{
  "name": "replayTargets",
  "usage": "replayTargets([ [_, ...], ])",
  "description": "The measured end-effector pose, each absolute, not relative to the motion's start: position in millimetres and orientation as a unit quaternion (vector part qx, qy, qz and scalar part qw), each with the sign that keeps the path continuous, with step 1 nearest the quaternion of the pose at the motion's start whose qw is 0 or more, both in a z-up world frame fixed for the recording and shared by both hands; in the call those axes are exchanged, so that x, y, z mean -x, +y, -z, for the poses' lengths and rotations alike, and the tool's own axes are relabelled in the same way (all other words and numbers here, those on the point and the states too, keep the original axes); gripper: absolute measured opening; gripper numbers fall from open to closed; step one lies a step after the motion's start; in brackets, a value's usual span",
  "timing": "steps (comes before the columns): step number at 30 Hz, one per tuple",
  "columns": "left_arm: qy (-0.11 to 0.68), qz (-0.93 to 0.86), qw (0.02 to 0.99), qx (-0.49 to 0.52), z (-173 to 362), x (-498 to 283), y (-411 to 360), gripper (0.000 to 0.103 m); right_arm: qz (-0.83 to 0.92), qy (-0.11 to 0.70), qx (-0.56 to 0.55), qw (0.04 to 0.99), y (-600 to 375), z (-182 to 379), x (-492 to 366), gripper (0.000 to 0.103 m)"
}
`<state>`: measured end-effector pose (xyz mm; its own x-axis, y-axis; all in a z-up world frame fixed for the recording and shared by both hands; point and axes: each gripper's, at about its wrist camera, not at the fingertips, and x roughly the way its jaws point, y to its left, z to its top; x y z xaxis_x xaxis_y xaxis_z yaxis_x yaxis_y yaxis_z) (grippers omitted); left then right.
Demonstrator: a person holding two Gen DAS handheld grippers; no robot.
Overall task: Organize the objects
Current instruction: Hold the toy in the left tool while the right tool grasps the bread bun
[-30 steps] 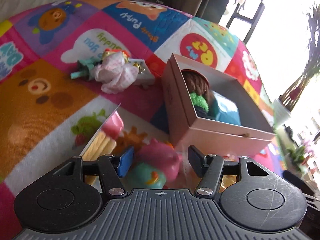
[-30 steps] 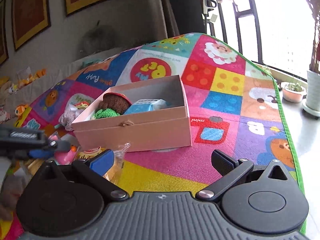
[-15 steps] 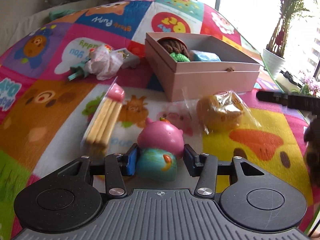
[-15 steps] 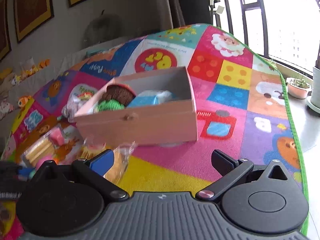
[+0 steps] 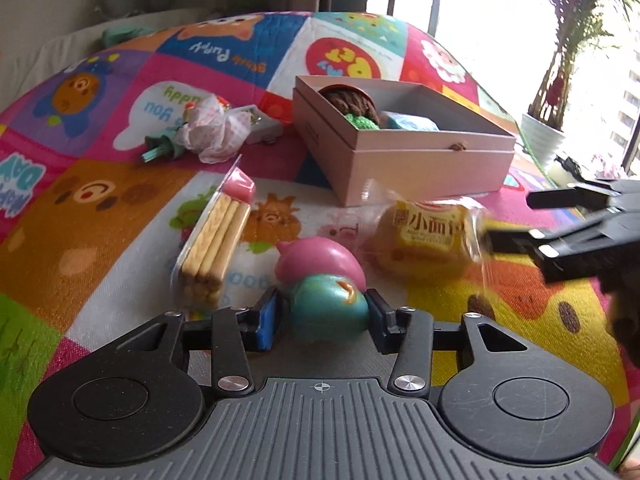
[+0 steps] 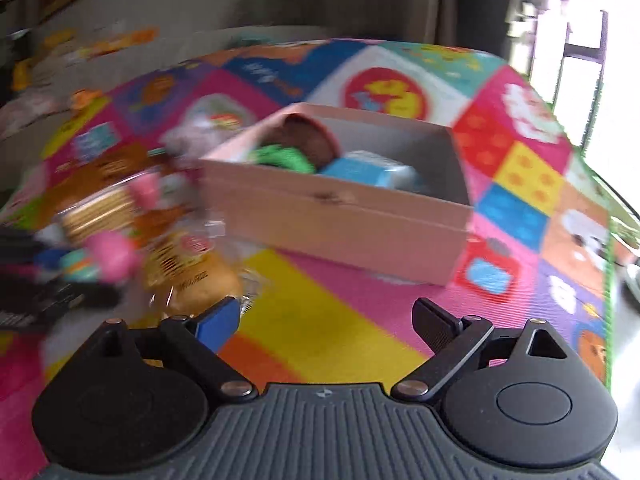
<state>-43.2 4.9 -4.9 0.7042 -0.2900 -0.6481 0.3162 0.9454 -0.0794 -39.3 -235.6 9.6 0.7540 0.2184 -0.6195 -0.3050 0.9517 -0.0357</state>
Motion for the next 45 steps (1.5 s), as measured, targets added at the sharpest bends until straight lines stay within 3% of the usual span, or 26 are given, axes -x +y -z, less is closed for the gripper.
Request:
replayTargets([
  [8, 0.341, 0.159, 0.926, -0.030, 5.9, 46.2, 2.2, 0.049, -0.195, 0.329, -0.033, 0.923, -250.7, -35.3, 31.2, 0.095],
  [23, 0.344, 0.159, 0.925, -0.030, 6.3, 46.4, 1.5, 0.049, -0.197, 0.282, -0.025, 0.939, -247.3, -56.2, 31.9, 0.100],
  [28, 0.370, 0.172, 0.913, -0.001, 0.5, 36.8, 11.2, 0.049, -0.117, 0.293, 0.017, 0.949, -243.7, -38.8, 9.7, 0.086],
  [36, 0.403, 0.184, 0.895, 0.062, -4.1, 21.6, 27.4, 0.050, -0.211, 0.349, 0.002, 0.913, -250.4, -28.3, 36.1, 0.086],
  [41, 0.397, 0.190, 0.898, 0.021, -3.8, 27.3, 19.8, 0.050, -0.248, 0.316, 0.010, 0.916, -242.5, -46.7, 42.6, 0.087],
  [45, 0.395, 0.199, 0.897, -0.023, -4.5, 36.0, 15.3, 0.050, -0.281, 0.333, 0.042, 0.899, -216.7, -33.6, 30.7, 0.087],
])
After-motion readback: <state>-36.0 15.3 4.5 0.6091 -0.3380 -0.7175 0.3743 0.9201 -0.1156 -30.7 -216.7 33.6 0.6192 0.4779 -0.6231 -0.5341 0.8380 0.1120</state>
